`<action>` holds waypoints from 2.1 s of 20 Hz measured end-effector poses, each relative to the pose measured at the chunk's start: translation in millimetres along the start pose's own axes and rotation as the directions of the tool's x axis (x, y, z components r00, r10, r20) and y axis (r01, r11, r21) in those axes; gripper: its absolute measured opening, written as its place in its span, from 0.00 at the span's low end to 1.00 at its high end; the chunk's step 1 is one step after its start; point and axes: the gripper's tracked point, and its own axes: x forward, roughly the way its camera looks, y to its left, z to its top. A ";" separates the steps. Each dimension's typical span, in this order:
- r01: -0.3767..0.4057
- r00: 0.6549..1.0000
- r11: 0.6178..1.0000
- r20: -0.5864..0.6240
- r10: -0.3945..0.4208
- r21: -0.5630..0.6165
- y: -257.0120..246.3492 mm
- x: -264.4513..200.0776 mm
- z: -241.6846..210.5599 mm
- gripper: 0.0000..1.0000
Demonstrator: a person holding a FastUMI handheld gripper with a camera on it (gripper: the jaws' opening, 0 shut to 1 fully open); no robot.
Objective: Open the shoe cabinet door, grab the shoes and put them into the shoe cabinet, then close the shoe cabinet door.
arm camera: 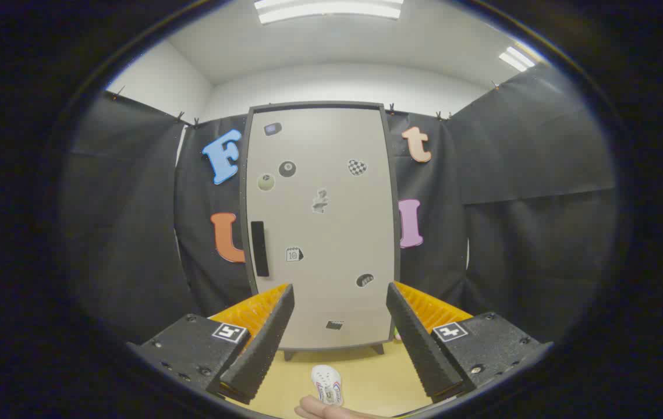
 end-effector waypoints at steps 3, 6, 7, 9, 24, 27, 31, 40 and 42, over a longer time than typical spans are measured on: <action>0.003 1.000 1.000 -0.007 -0.003 -0.002 3.3 5.6 -2.6 1.00; -0.004 1.000 1.000 -0.015 0.004 -0.004 10.2 10.1 -7.4 1.00; -0.005 1.000 1.000 -0.020 0.005 -0.005 12.2 11.4 -9.4 1.00; -0.008 1.000 1.000 -0.025 0.007 -0.004 15.2 14.7 -9.9 1.00; -0.138 0.989 0.989 0.054 0.141 -0.042 84.4 75.8 5.2 1.00; -0.169 0.986 0.985 0.001 0.169 -0.031 115.0 112.5 -1.1 1.00; -0.177 0.984 0.983 -0.011 0.177 -0.050 142.3 171.0 4.4 1.00; -0.162 0.985 0.987 -0.058 0.162 0.012 167.4 247.2 -10.4 0.91; -0.177 0.984 0.984 -0.036 0.177 -0.003 171.9 253.7 -5.5 0.75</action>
